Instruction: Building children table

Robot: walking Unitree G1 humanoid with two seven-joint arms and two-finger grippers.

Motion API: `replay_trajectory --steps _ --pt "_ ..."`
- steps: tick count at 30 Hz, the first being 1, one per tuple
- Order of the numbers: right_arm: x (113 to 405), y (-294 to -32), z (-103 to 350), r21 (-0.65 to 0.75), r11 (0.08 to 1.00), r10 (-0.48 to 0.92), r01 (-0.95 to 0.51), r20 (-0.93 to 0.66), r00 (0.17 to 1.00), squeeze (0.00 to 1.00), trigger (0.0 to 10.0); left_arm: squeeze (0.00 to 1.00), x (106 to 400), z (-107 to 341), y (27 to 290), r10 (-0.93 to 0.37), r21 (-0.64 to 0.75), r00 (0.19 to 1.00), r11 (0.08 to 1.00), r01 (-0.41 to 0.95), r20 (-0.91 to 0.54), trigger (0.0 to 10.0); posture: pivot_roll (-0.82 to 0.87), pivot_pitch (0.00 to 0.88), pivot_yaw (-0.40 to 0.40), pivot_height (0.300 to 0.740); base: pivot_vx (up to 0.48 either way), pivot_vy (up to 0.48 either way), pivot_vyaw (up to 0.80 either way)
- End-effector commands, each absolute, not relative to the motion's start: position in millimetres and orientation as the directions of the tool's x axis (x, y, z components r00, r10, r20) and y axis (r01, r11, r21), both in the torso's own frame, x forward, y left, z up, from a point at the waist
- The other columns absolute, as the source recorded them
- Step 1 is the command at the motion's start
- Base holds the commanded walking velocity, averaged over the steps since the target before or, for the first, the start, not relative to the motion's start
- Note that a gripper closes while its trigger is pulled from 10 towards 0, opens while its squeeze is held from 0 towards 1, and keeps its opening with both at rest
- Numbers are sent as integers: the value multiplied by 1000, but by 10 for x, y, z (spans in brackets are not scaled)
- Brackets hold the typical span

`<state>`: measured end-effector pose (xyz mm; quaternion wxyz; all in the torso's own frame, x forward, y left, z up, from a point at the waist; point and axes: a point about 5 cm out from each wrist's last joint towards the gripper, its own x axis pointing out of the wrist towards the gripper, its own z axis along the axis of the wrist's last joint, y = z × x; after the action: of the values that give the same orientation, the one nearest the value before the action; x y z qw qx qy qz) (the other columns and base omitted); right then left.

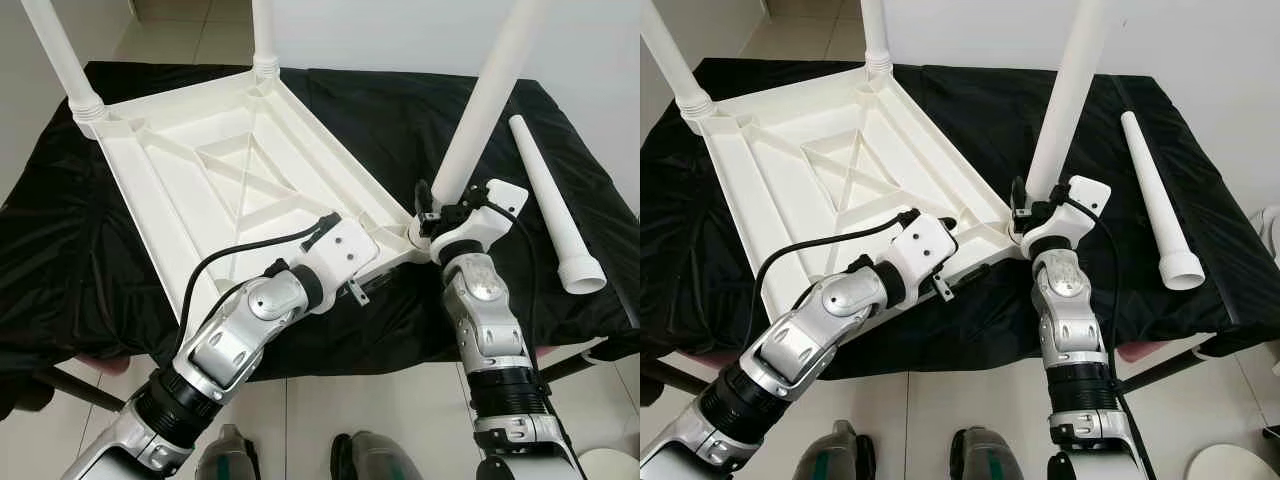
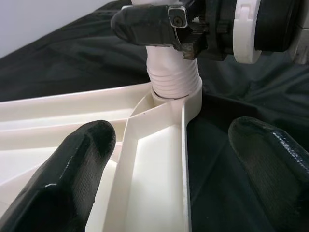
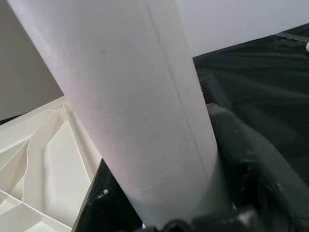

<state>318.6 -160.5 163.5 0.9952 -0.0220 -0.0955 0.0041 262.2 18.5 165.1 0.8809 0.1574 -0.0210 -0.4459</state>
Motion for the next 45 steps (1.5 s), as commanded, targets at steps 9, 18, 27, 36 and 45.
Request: replay_trajectory --steps 9,18,27,36,45 --pt "3116 -1650 1332 -16 1000 4 -3 78 997 0 10000 0 2618 1683 186 -787 285 606 559 778 -111 10000 -108 54 -26 740 0 0 0" --pt "3079 -1574 1300 -31 995 101 -98 101 990 0 10000 0 2607 1678 179 -791 283 599 551 785 -122 10000 -104 55 -26 740 0 0 0" --pt "2989 -1510 1284 -77 983 177 -169 121 977 0 10000 0 2604 1686 183 -788 279 603 556 783 -121 10000 -106 60 -24 740 0 0 0" --pt "2951 -1530 1269 -133 972 209 -193 124 970 0 10000 0 2603 1692 185 -790 277 601 555 785 -120 10000 -108 64 -19 740 0 0 0" --pt "2984 -1625 1191 49 992 115 -118 67 991 0 10000 0 2594 1703 183 -793 278 597 550 788 -122 10000 -106 65 -15 740 0 0 0"
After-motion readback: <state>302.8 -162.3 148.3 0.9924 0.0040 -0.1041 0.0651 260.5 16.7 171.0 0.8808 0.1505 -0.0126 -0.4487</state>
